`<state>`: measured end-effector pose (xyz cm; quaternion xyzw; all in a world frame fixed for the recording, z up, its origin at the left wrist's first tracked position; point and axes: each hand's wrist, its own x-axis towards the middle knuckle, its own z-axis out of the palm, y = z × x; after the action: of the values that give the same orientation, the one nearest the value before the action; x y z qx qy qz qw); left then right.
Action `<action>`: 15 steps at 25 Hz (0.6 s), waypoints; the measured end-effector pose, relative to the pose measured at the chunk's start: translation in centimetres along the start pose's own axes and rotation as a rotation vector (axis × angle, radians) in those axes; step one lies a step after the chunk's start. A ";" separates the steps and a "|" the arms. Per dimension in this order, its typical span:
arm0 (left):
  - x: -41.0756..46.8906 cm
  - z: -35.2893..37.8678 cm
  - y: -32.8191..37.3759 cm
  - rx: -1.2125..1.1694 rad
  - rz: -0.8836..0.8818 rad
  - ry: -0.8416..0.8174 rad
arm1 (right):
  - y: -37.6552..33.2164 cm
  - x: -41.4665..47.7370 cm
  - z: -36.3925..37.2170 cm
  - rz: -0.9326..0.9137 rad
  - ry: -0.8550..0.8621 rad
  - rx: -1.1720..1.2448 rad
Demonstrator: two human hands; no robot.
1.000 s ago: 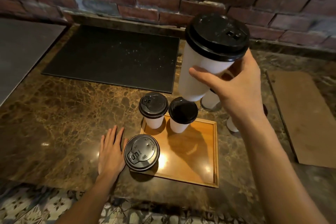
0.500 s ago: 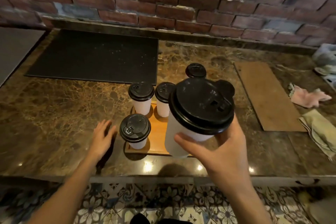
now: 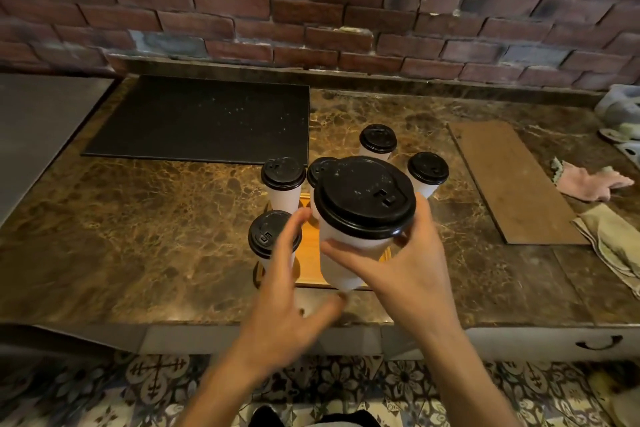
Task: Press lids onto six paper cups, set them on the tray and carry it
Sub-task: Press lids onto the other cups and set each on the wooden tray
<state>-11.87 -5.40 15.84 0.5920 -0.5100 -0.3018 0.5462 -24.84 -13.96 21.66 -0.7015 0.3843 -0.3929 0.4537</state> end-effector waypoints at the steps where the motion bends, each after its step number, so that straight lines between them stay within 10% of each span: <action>1: 0.6 1.4 0.7 0.053 0.014 0.020 | -0.3 0.3 0.2 -0.005 0.012 -0.010; 7: 2.9 3.5 1.9 -0.416 0.041 0.345 | -2.6 0.6 1.6 -0.027 0.007 -0.126; 11: 3.4 1.6 0.6 -0.216 0.044 0.247 | -5.3 1.5 -0.4 -0.185 -0.041 -0.216; 15: 3.4 0.7 1.1 -0.133 -0.016 0.103 | -9.5 5.2 -2.5 -0.484 -0.467 -0.481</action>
<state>-11.78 -8.67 17.39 0.5734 -0.4555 -0.3085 0.6072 -23.33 -16.65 32.29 -0.9280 0.1760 -0.2174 0.2462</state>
